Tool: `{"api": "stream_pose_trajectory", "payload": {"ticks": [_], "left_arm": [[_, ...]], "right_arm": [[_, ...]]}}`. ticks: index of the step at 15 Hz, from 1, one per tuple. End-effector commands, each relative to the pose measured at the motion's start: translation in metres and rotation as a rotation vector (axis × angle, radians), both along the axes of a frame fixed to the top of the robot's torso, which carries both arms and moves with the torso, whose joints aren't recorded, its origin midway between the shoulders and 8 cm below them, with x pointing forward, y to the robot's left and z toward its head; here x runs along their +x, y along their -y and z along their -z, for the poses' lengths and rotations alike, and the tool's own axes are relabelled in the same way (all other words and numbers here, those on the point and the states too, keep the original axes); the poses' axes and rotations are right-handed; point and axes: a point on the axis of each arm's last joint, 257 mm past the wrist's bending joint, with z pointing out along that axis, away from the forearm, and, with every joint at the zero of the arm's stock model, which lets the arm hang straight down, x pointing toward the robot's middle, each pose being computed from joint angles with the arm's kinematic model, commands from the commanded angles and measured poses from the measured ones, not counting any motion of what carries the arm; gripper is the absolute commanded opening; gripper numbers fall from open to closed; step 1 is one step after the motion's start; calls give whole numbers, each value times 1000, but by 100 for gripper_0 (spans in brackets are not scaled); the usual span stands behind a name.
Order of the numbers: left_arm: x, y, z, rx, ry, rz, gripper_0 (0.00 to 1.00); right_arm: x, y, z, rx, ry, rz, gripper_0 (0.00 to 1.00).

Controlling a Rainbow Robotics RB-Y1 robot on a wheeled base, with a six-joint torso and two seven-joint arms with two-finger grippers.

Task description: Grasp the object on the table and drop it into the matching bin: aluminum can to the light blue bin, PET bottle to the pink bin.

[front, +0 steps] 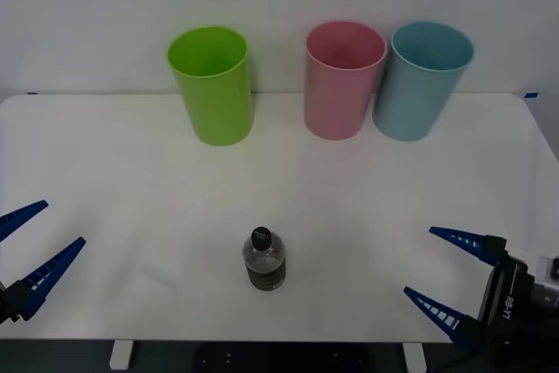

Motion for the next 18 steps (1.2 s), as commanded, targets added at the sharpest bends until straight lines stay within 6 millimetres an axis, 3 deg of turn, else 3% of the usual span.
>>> {"api": "stream_pose_trajectory", "payload": {"ticks": [1, 8, 18], "left_arm": [[0, 0, 0, 0, 0, 0, 100], [0, 0, 0, 0, 0, 0, 100], [0, 0, 0, 0, 0, 0, 100]], "right_arm": [[3, -18, 11, -23, 4, -35, 100], [16, -81, 34, -52, -20, -85, 100], [28, -155, 56, -58, -67, -87, 100]]}}
